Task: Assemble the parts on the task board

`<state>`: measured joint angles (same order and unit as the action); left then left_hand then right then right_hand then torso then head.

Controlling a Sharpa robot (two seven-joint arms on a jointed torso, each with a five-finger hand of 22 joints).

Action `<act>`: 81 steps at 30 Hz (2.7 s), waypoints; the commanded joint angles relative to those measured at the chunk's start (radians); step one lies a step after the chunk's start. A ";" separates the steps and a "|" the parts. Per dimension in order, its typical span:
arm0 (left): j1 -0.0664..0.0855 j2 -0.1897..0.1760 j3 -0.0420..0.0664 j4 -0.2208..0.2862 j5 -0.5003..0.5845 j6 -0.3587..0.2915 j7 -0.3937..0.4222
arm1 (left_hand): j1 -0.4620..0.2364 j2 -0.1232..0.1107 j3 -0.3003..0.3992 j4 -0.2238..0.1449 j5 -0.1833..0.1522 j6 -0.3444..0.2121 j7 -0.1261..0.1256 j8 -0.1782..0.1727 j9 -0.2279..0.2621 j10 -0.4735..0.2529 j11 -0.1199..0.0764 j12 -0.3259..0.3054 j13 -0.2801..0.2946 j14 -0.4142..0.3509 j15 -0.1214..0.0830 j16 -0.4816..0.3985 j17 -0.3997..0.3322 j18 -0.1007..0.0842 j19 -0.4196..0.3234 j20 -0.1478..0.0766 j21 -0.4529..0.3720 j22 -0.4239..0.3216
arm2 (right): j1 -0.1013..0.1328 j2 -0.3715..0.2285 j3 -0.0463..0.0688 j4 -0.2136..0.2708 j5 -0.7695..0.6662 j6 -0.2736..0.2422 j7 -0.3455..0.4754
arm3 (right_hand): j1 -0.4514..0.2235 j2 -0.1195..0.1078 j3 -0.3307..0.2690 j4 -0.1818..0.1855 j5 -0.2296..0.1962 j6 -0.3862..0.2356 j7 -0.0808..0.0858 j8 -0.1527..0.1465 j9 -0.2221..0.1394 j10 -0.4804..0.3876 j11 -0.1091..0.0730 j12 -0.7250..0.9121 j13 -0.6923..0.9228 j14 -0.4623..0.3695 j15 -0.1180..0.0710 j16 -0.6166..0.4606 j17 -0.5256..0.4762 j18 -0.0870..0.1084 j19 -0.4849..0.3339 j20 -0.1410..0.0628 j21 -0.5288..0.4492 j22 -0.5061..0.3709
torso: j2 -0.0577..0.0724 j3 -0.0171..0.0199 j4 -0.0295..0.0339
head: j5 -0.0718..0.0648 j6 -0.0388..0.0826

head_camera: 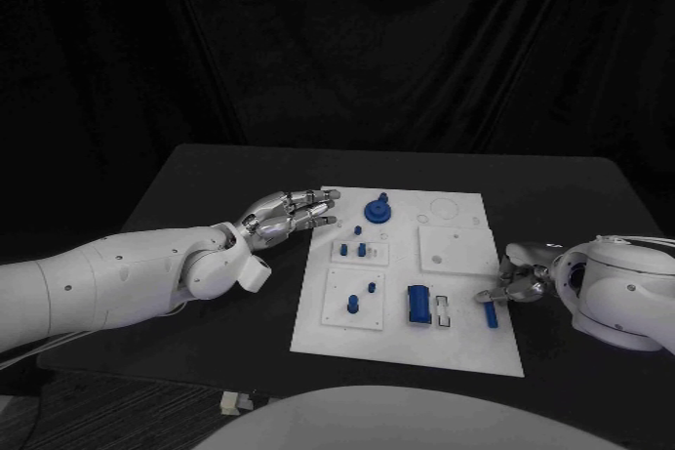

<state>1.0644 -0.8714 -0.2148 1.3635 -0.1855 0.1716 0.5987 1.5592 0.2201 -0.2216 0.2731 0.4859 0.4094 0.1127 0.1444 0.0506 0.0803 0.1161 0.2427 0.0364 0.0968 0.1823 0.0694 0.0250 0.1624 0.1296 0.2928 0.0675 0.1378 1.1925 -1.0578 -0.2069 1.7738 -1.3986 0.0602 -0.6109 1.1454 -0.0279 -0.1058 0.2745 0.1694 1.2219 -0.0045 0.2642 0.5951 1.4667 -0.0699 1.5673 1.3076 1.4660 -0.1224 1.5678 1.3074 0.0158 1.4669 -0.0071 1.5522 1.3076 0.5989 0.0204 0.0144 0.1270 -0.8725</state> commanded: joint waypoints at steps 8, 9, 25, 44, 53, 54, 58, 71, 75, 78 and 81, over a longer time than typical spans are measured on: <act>-0.001 0.001 0.001 0.001 0.007 0.010 0.012 | 0.003 0.007 0.007 0.000 0.007 0.003 0.006 0.005 0.001 -0.001 -0.003 0.004 0.000 0.002 0.007 -0.002 0.000 -0.005 0.007 0.000 0.006 -0.001 | -0.018 0.011 0.000 -0.011 0.030 -0.009 -0.019 | 0.012 -0.007 0.033 -0.003 0.022 -0.040 0.010 -0.030 -0.006 0.104 0.007 0.004 0.263 0.102 0.001 -0.001 0.252 -0.005 0.082 -0.001 -0.018 0.248 | 0.001 0.0003 -0.0004 | -0.002 0.000; -0.001 0.001 0.001 0.001 0.007 0.010 0.011 | 0.003 0.007 0.007 0.000 0.007 0.003 0.006 0.005 0.001 -0.001 -0.003 0.004 0.000 0.002 0.007 -0.002 0.000 -0.005 0.007 0.000 0.006 -0.001 | -0.020 0.012 0.000 -0.013 0.034 -0.007 -0.019 | 0.014 -0.008 0.034 -0.004 0.029 -0.041 0.011 -0.034 -0.008 0.104 0.008 0.004 0.263 0.102 0.002 -0.002 0.251 -0.004 0.081 0.000 -0.020 0.247 | 0.001 0.0002 -0.0002 | -0.003 0.000; -0.001 0.003 0.001 0.000 0.007 0.012 0.008 | 0.005 0.007 0.008 -0.001 0.009 0.001 0.006 0.004 0.001 -0.001 -0.002 0.004 0.000 0.001 0.007 -0.002 0.000 -0.006 0.006 0.000 0.006 -0.002 | -0.030 0.023 0.000 -0.029 0.156 -0.044 -0.023 | 0.164 -0.009 0.106 -0.124 0.225 -0.071 0.028 -0.118 -0.083 0.104 0.021 0.004 0.263 0.090 0.016 -0.026 0.193 0.010 0.054 0.014 -0.073 0.227 | 0.000 0.0001 -0.0004 | 0.004 0.000; -0.002 0.006 0.001 -0.005 0.007 0.014 0.007 | 0.009 0.007 0.010 -0.004 0.013 -0.001 0.007 0.004 0.001 -0.001 -0.001 0.003 0.000 0.001 0.007 -0.002 0.000 -0.007 0.006 0.000 0.006 -0.003 | -0.030 0.001 0.000 -0.003 0.257 -0.137 -0.014 | 0.174 -0.009 0.128 -0.155 0.278 -0.037 0.014 -0.102 -0.084 0.104 0.009 0.004 0.263 0.090 0.007 -0.026 0.193 0.011 0.054 0.007 -0.077 0.226 | 0.000 0.0002 -0.0012 | 0.006 0.000; -0.002 0.008 0.001 -0.007 0.007 0.015 0.005 | 0.009 0.007 0.010 -0.004 0.013 -0.001 0.007 0.004 0.001 -0.001 -0.001 0.003 0.000 0.001 0.007 -0.002 0.000 -0.007 0.006 0.000 0.006 -0.003 | -0.014 -0.001 0.000 0.015 0.342 -0.163 -0.009 | 0.164 -0.010 0.129 -0.153 0.284 -0.037 0.014 -0.101 -0.084 0.104 0.009 0.004 0.263 0.090 0.006 -0.027 0.190 0.012 0.052 0.006 -0.080 0.225 | -0.001 0.0001 -0.0007 | 0.001 0.000; -0.002 0.008 0.001 -0.008 0.007 0.016 0.005 | 0.009 0.007 0.010 -0.004 0.013 -0.001 0.007 0.004 0.001 -0.001 -0.001 0.003 0.000 0.001 0.007 -0.002 0.000 -0.007 0.006 0.000 0.006 -0.003 | -0.012 0.002 0.000 0.016 0.354 -0.164 -0.009 | 0.164 -0.010 0.129 -0.153 0.284 -0.037 0.014 -0.101 -0.084 0.104 0.009 0.004 0.263 0.090 0.006 -0.027 0.190 0.012 0.052 0.006 -0.080 0.225 | -0.001 0.0002 -0.0007 | 0.002 0.000; -0.002 0.009 0.001 -0.010 0.007 0.017 0.003 | 0.009 0.007 0.010 -0.004 0.013 -0.001 0.007 0.004 0.001 -0.001 -0.001 0.003 0.000 0.001 0.007 -0.002 0.000 -0.007 0.006 0.000 0.006 -0.003 | -0.007 0.020 0.001 0.016 0.387 -0.165 -0.008 | 0.158 -0.011 0.128 -0.152 0.279 -0.038 0.014 -0.101 -0.084 0.104 0.009 0.004 0.263 0.089 0.006 -0.028 0.187 0.012 0.052 0.005 -0.082 0.225 | 0.000 0.0003 -0.0005 | -0.004 0.000; -0.002 0.009 0.001 -0.011 0.007 0.021 -0.002 | 0.011 0.007 0.011 -0.006 0.015 0.000 0.006 0.004 0.001 -0.001 -0.001 0.003 0.000 0.001 0.007 -0.002 0.000 -0.007 0.006 0.000 0.006 -0.003 | -0.004 0.076 0.001 -0.003 0.433 -0.166 -0.008 | 0.152 -0.009 0.129 -0.149 0.276 -0.039 0.015 -0.101 -0.084 0.104 0.010 0.004 0.263 0.090 0.006 -0.028 0.188 0.013 0.052 0.005 -0.082 0.224 | 0.000 0.0001 -0.0007 | -0.003 0.000; -0.002 0.009 0.001 -0.011 0.007 0.022 -0.003 | 0.011 0.007 0.011 -0.006 0.015 0.000 0.006 0.004 0.001 -0.001 -0.001 0.003 0.000 0.001 0.007 -0.002 0.000 -0.007 0.006 0.000 0.006 -0.003 | -0.003 0.085 0.001 -0.008 0.447 -0.165 -0.007 | 0.150 -0.009 0.129 -0.148 0.275 -0.039 0.015 -0.101 -0.084 0.104 0.010 0.004 0.263 0.090 0.006 -0.028 0.189 0.013 0.051 0.005 -0.083 0.224 | 0.000 0.0001 0.0002 | -0.005 0.000; -0.002 0.010 0.001 -0.012 0.007 0.022 -0.003 | 0.011 0.007 0.011 -0.006 0.015 0.000 0.006 0.004 0.001 -0.001 -0.001 0.003 0.000 0.001 0.007 -0.002 0.000 -0.007 0.006 0.000 0.006 -0.003 | -0.003 0.090 0.001 -0.012 0.465 -0.164 -0.007 | 0.150 -0.009 0.129 -0.148 0.275 -0.039 0.015 -0.101 -0.084 0.104 0.010 0.004 0.263 0.090 0.006 -0.028 0.189 0.013 0.051 0.005 -0.083 0.224 | 0.000 -0.0001 -0.0002 | -0.005 0.000; -0.002 0.011 0.001 -0.012 0.007 0.024 -0.004 | 0.011 0.007 0.011 -0.006 0.015 0.000 0.006 0.004 0.001 -0.001 -0.001 0.003 0.000 0.001 0.007 -0.002 0.000 -0.007 0.006 0.000 0.006 -0.003 | -0.003 0.095 0.001 -0.016 0.475 -0.164 -0.008 | 0.148 -0.008 0.129 -0.147 0.274 -0.040 0.015 -0.100 -0.084 0.104 0.010 0.004 0.263 0.090 0.006 -0.027 0.190 0.012 0.052 0.005 -0.081 0.225 | 0.000 0.0001 -0.0004 | -0.007 0.000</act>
<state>1.0639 -0.8627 -0.2148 1.3504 -0.1854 0.1813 0.5862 1.5632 0.2241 -0.2159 0.2674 0.4973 0.4093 0.1127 0.1443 0.0505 0.0803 0.1161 0.2428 0.0364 0.0968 0.1823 0.0694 0.0251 0.1624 0.1296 0.2928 0.0675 0.1356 1.1875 -0.9638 -0.2064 1.7596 -0.9570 -0.0945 -0.6106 1.2978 -0.0406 0.0058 0.1432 0.4473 1.1773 0.0131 0.1602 0.5115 1.4662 -0.0550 1.5673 1.3079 1.4658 -0.1112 1.5446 1.3073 0.0158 1.4668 0.0003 1.4744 1.3077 0.5988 0.0205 0.0139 0.1207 -0.8725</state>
